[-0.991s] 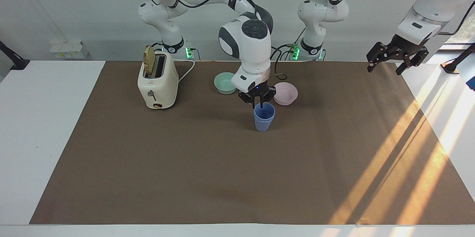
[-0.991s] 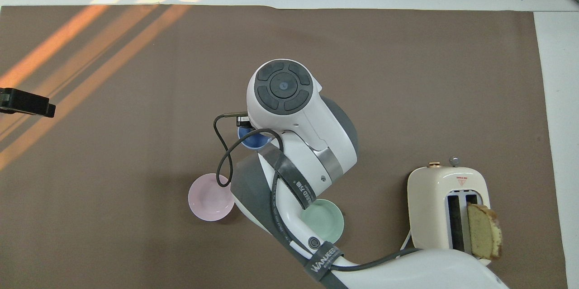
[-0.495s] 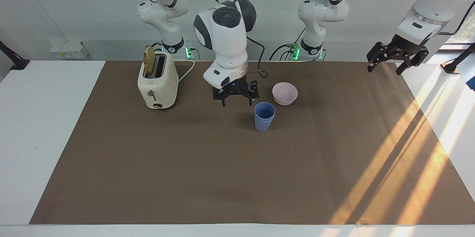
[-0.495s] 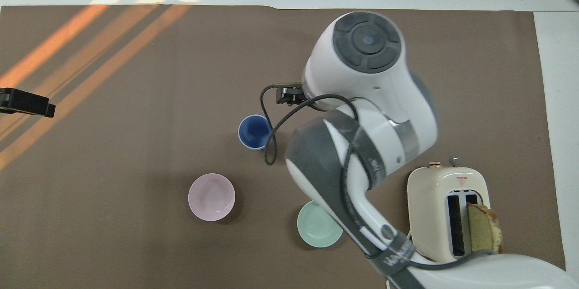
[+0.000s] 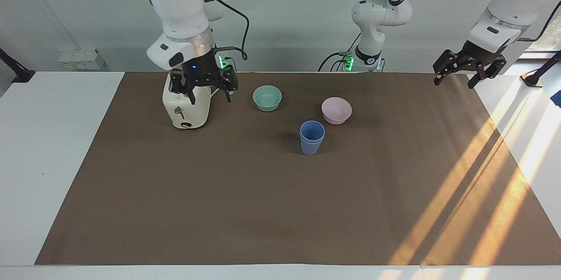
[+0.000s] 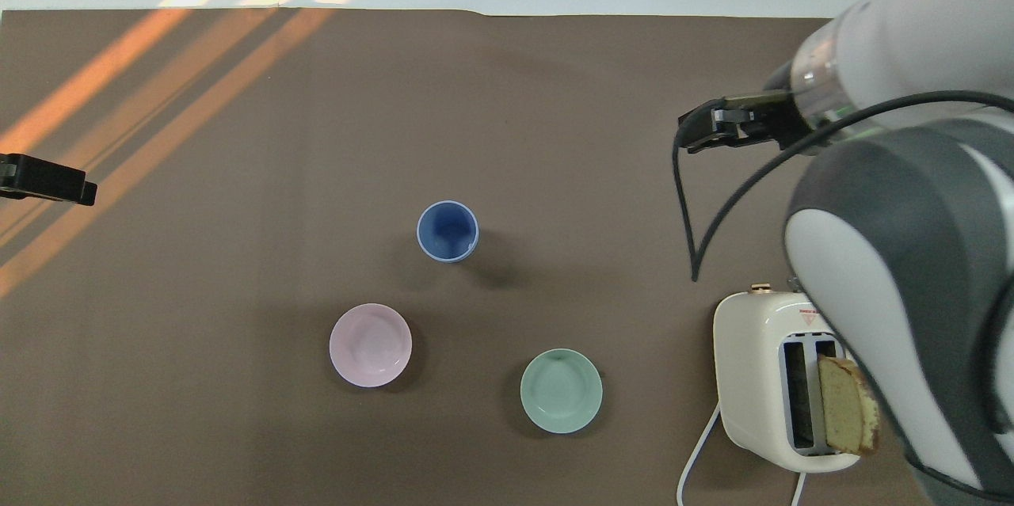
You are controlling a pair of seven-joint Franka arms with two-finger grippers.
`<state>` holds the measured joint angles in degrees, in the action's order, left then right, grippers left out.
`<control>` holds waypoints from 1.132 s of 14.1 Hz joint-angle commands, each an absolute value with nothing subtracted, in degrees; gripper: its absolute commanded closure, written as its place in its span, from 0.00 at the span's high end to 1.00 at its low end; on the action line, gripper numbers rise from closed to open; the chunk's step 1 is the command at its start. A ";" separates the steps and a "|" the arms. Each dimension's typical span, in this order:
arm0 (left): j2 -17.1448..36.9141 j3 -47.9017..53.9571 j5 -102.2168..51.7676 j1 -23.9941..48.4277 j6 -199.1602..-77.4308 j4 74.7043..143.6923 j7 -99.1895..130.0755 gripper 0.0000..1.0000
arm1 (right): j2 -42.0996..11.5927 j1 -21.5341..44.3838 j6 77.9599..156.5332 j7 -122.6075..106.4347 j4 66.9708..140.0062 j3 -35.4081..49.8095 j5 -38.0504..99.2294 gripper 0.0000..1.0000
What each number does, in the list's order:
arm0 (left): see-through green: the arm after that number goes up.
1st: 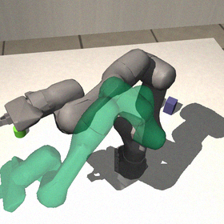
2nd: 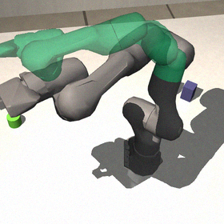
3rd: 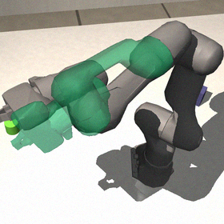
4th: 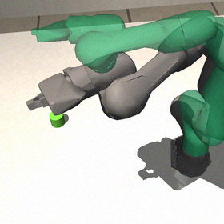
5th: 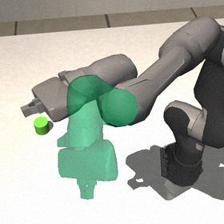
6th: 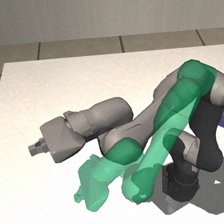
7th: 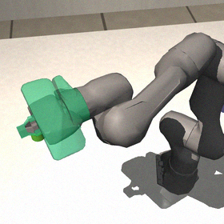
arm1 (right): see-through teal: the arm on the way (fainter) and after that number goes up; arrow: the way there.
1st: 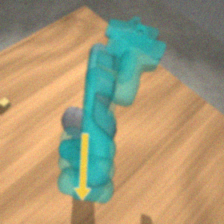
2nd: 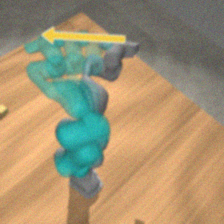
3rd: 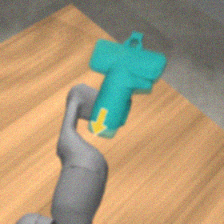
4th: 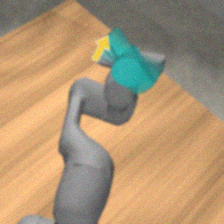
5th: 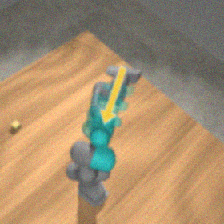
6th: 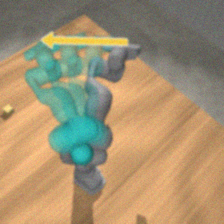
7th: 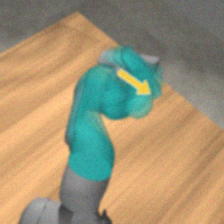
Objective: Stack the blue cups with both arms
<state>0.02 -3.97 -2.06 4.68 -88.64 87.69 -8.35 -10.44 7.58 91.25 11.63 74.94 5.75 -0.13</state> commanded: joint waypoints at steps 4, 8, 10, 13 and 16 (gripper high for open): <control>-0.88 -3.52 -1.14 4.13 -88.07 88.07 -7.91 1.00 | -5.19 3.53 88.87 9.14 76.11 4.75 0.09 1.00; -0.88 -3.52 -1.14 4.13 -88.07 88.15 -7.91 1.00 | -4.75 -0.96 88.68 5.47 77.60 4.57 -0.09 1.00; -0.88 -3.52 -1.14 4.13 -88.07 88.15 -8.00 1.00 | -3.43 -1.14 88.77 3.87 79.62 4.57 -1.14 1.00; -0.88 -3.52 -1.14 4.13 -88.07 88.15 -8.00 1.00 | -2.81 -1.32 88.95 4.04 80.59 4.66 -0.44 1.00; -0.88 -3.52 -1.14 4.13 -88.07 88.15 -8.00 1.00 | -1.59 -1.67 90.00 3.78 83.22 4.48 -0.44 1.00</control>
<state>0.02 -3.97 -2.06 4.69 -88.64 87.69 -8.35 -4.19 -0.86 88.68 5.05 79.08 4.29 -0.15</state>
